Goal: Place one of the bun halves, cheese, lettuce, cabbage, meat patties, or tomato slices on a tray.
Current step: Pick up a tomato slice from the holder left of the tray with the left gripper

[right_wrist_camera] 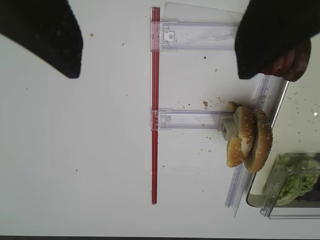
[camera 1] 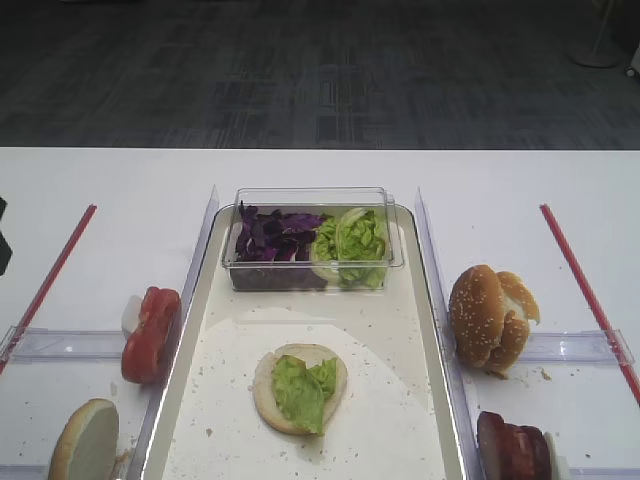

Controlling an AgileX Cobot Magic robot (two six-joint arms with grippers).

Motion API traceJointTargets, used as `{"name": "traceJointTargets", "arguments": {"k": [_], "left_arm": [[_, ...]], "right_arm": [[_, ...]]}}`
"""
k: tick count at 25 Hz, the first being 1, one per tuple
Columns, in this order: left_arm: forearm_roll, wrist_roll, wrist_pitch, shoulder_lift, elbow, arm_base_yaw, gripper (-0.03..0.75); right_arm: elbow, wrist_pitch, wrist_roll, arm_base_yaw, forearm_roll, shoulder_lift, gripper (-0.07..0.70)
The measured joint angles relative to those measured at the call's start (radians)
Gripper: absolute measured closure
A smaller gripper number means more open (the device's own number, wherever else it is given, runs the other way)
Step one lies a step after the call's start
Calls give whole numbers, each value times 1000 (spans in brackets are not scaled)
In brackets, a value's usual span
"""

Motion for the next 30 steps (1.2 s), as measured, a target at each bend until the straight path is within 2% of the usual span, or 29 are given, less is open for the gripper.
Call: {"name": "traceJointTargets", "arguments": {"k": [9,14,21,30], "left_arm": [[0,0,0,334,-126,0,206],[0,2,40,453,-216,0,207],[-20,2,57,477,-242,0,207],[-27,2,114,477,-242,-11,213]], "right_arm": [[0,0,0,0,0,0,-2],[0,0,0,0,0,0,-2],[0,0,3,0,0,0,-2],[0,0,3,0,0,0,-2]]}}
